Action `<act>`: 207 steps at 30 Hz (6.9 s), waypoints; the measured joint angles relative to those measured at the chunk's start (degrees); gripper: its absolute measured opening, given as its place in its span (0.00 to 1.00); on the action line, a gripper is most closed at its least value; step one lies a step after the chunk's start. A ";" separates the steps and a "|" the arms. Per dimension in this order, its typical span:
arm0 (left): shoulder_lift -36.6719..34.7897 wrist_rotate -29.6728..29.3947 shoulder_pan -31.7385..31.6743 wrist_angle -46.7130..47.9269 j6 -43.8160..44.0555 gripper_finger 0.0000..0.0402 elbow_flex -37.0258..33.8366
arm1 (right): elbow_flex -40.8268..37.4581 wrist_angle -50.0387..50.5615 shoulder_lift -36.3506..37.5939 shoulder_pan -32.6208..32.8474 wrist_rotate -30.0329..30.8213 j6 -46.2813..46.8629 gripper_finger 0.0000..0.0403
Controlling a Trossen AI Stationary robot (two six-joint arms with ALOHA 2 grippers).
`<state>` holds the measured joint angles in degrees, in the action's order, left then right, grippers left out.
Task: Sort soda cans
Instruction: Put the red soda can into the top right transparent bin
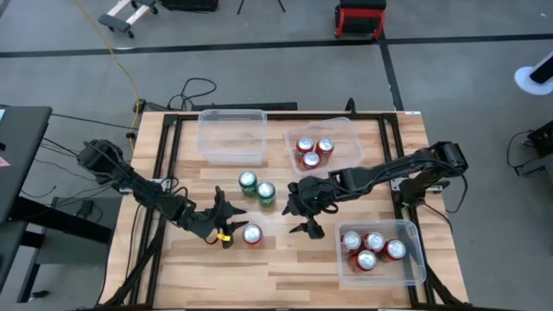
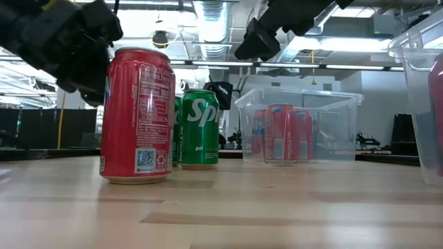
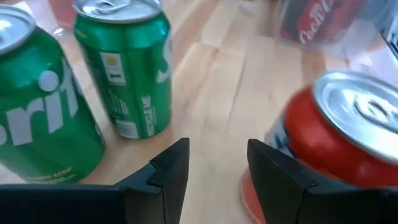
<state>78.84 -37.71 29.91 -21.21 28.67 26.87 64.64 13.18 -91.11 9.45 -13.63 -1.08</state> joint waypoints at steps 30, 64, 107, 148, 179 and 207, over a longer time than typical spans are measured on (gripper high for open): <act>10.31 8.11 6.82 -3.66 7.71 0.01 3.89 | 0.00 -3.05 -1.07 -1.06 3.65 4.54 0.74; 28.07 13.97 -7.83 -14.62 -9.99 0.01 19.89 | 0.00 7.03 -1.01 1.90 3.52 9.62 0.74; 28.07 17.03 -9.00 -13.71 -9.39 0.01 19.93 | 0.00 4.69 -1.49 4.98 11.51 3.16 0.97; 28.07 19.43 -9.77 -11.70 -7.76 0.01 19.89 | 4.85 10.41 -3.01 9.11 23.85 0.46 0.99; 28.05 19.43 -9.74 -9.84 -6.93 0.01 19.89 | 4.94 11.67 -8.09 3.48 14.46 6.22 0.69; 28.00 19.41 -9.09 -9.73 -7.85 0.01 19.89 | 6.01 33.44 27.67 -12.78 34.76 11.81 0.69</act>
<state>106.85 -18.31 20.82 -30.94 20.82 46.76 70.65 46.62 -63.44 -3.32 21.13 10.73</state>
